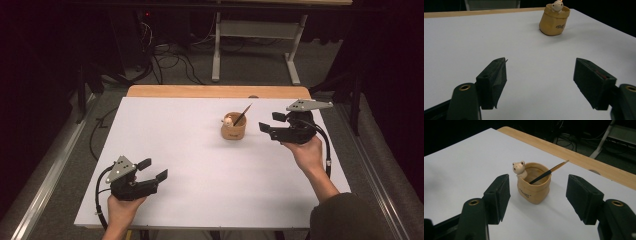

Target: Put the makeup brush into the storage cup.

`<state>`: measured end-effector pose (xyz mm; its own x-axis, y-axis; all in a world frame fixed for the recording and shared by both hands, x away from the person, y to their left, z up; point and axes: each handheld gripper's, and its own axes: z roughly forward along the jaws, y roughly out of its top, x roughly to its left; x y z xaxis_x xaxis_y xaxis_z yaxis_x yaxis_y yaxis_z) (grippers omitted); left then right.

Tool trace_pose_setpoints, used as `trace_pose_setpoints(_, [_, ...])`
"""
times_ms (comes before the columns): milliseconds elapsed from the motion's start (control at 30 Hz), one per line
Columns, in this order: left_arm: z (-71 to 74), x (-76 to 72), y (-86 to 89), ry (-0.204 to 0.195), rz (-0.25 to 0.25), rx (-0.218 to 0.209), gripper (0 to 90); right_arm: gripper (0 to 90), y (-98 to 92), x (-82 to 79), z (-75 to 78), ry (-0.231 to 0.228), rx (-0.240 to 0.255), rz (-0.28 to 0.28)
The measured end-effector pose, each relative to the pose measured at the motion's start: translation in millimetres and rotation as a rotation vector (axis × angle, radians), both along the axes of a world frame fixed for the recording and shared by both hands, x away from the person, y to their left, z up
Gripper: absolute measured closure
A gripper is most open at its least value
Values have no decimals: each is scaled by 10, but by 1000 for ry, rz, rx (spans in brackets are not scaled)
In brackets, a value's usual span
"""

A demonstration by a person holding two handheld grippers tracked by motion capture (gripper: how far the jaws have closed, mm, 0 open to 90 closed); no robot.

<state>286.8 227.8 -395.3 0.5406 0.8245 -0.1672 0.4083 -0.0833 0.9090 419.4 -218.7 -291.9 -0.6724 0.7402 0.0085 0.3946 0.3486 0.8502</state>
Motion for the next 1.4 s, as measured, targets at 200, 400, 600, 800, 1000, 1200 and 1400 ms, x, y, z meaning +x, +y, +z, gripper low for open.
trace_pose_setpoints(200, [-4, 6, -6, 1, -2, 0, 272, 377, -44, -30, -8, 4, 11, -9])
trace_pose_setpoints(400, [-1, 5, 0, 1, -1, 0, 272, 376, -97, -65, -16, -3, 16, -9])
trace_pose_setpoints(600, [-5, 5, 1, 1, 0, 0, 272, 376, -131, -107, -26, -8, 24, -8])
trace_pose_setpoints(800, [-1, 4, -1, 1, 0, 1, 272, 376, -157, -134, -33, -13, 32, -8])
trace_pose_setpoints(1000, [-2, -2, 10, 0, 3, -6, 272, 376, -175, -176, -42, -13, 39, -12])
trace_pose_setpoints(1200, [-2, 3, -4, 1, -1, 1, 272, 375, -195, -202, -59, -14, 38, -9])
trace_pose_setpoints(1400, [0, -5, 8, -1, 3, -6, 271, 375, -226, -235, -71, -15, 45, -13])
